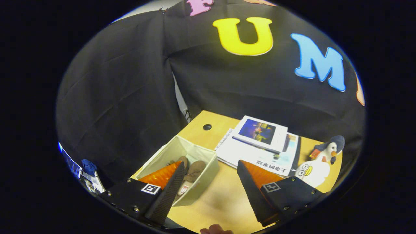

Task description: Open the storage box then place both shoes into the box .Put the left shoe in first, then the right shoe, with the right side of both shoes facing outward in a uniform manner.

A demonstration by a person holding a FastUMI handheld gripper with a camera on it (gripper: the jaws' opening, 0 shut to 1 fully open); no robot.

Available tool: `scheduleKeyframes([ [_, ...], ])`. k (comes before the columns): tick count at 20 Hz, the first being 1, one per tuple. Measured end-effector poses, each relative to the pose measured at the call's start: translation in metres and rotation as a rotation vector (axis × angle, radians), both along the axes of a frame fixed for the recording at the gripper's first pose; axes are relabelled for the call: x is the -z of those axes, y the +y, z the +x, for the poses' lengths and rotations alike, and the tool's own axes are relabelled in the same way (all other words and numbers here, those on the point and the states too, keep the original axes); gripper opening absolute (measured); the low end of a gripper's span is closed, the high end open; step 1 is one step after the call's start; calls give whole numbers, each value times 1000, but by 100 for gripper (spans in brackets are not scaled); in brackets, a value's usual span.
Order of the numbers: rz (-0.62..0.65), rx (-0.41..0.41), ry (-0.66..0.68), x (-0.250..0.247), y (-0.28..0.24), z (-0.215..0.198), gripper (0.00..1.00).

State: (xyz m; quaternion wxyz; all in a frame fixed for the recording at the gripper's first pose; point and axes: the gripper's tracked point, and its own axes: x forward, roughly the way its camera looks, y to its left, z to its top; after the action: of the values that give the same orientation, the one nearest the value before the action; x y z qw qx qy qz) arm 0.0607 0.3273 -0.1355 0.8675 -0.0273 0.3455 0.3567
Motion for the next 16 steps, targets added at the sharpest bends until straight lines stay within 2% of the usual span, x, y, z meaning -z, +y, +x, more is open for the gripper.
scheduleKeyframes([
  [7,97,241,-250,-65,-116,30,98],
  [12,166,437,-460,-108,-190,22,98],
  [13,197,454,-500,-120,-201,14,98],
  [16,199,554,-553,-128,-243,2,98],
])
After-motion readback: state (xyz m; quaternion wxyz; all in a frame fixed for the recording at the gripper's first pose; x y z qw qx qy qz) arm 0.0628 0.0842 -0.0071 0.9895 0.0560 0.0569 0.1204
